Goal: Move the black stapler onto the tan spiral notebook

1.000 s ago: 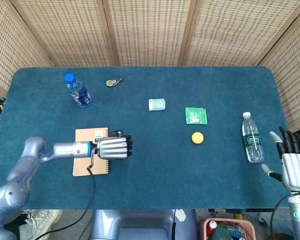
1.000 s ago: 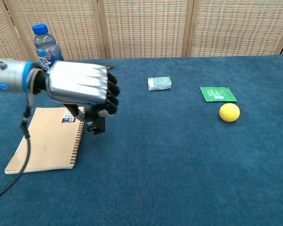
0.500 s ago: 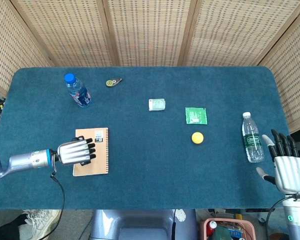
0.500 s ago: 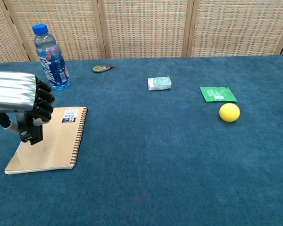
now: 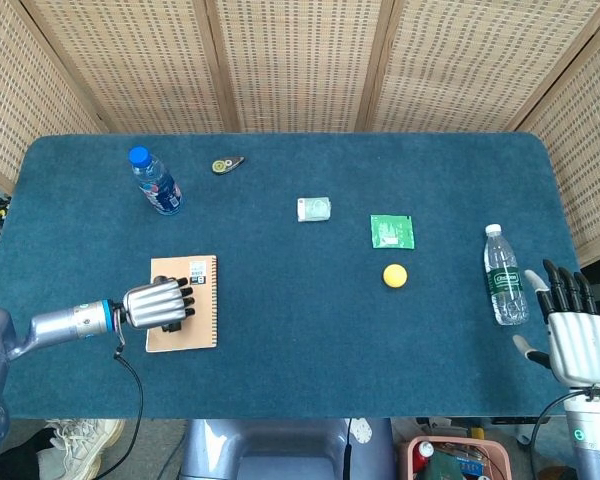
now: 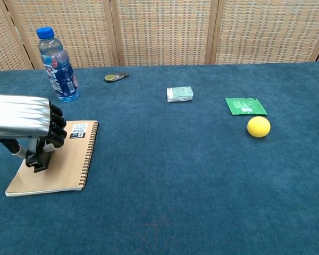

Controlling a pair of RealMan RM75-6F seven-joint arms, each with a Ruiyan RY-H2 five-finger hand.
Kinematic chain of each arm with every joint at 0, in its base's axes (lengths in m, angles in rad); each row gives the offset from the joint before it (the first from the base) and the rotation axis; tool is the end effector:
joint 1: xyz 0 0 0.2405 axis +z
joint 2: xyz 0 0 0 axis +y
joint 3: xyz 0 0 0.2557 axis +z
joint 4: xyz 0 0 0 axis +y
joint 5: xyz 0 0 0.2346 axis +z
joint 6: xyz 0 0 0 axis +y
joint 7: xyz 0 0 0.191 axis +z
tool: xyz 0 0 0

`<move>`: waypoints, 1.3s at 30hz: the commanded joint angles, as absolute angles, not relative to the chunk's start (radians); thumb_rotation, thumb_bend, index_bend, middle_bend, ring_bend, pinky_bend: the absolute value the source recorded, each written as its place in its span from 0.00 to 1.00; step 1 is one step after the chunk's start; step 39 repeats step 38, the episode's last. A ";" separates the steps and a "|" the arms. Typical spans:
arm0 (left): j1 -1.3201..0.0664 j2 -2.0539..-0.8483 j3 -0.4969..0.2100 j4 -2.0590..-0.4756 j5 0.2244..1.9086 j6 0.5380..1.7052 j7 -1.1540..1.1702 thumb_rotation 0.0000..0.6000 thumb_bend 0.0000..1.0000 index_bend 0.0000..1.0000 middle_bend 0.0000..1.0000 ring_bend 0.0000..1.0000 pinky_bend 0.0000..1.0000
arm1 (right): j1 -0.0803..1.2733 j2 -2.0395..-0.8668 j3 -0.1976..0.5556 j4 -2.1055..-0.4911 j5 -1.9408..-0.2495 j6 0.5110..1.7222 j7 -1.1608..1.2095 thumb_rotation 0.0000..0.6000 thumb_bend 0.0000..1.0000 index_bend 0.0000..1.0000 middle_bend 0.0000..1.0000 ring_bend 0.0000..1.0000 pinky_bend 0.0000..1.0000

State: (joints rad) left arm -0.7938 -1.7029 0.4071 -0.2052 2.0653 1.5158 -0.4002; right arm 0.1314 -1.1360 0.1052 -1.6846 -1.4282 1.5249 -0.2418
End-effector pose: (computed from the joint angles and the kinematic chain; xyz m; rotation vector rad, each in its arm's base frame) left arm -0.2430 0.3887 -0.0144 -2.6190 0.2390 -0.7588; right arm -0.2947 -0.2543 0.1450 1.3463 -0.7338 0.8452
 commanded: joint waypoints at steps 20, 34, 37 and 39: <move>-0.692 -1.593 0.277 -0.306 1.893 1.731 -0.507 1.00 0.00 0.00 0.00 0.00 0.00 | 0.115 -1.114 0.101 -1.709 -1.466 1.541 -0.213 1.00 0.00 0.00 0.00 0.00 0.00; -0.358 -1.207 0.104 -1.571 1.328 1.560 -0.074 1.00 0.00 0.00 0.00 0.00 0.00 | 0.101 -1.115 0.116 -1.702 -1.427 1.545 -0.212 1.00 0.00 0.00 0.00 0.00 0.00; -0.337 -1.160 0.102 -1.700 1.278 1.555 0.003 1.00 0.00 0.00 0.00 0.00 0.00 | 0.100 -1.115 0.120 -1.702 -1.420 1.545 -0.208 1.00 0.00 0.00 0.00 0.00 0.00; -0.333 -1.145 0.105 -1.730 1.274 1.551 0.039 1.00 0.00 0.00 0.00 0.00 0.00 | 0.099 -1.115 0.121 -1.702 -1.419 1.545 -0.207 1.00 0.00 0.00 0.00 0.00 0.00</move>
